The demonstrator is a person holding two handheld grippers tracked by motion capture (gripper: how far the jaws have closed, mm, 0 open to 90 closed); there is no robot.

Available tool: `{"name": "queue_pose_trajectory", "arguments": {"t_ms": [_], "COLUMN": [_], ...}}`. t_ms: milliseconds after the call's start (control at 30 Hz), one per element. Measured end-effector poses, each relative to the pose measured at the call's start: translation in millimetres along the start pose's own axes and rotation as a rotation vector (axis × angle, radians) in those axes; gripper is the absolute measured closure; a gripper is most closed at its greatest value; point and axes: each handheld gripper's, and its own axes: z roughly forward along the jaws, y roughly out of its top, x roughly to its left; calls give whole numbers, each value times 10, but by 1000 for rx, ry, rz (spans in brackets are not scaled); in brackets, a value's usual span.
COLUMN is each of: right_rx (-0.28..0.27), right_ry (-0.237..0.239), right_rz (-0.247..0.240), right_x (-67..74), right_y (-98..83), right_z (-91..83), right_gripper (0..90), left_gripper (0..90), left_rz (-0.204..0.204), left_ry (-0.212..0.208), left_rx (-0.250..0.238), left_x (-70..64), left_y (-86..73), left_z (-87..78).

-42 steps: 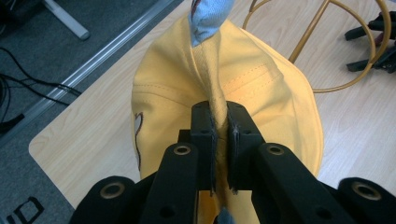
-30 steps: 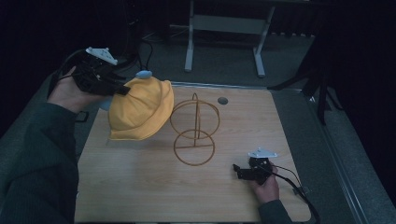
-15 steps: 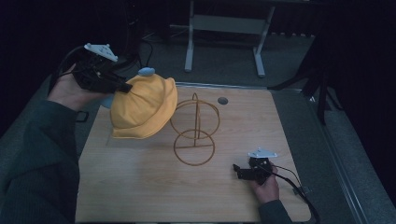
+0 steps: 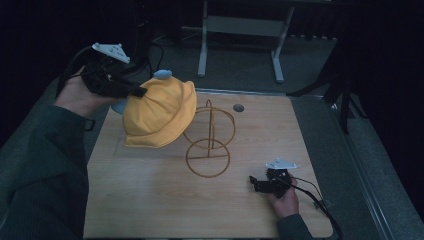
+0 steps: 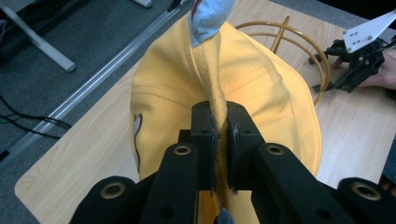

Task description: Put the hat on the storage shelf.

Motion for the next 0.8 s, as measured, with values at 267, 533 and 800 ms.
{"name": "queue_pose_trajectory", "arguments": {"t_ms": [267, 533, 800], "right_rx": [0, 0, 0], "right_ry": [0, 0, 0], "right_rz": [-1, -1, 0], "right_x": [0, 0, 0], "right_y": [0, 0, 0], "right_z": [0, 0, 0], "right_gripper": [131, 131, 131], "left_gripper": [833, 832, 832], "left_rz": [10, 21, 35], "left_ry": [-20, -32, -52], "left_rx": [-13, -16, -27], "left_x": [-49, -97, -160], "left_y": [61, 139, 258], "left_z": [45, 95, 171]}}
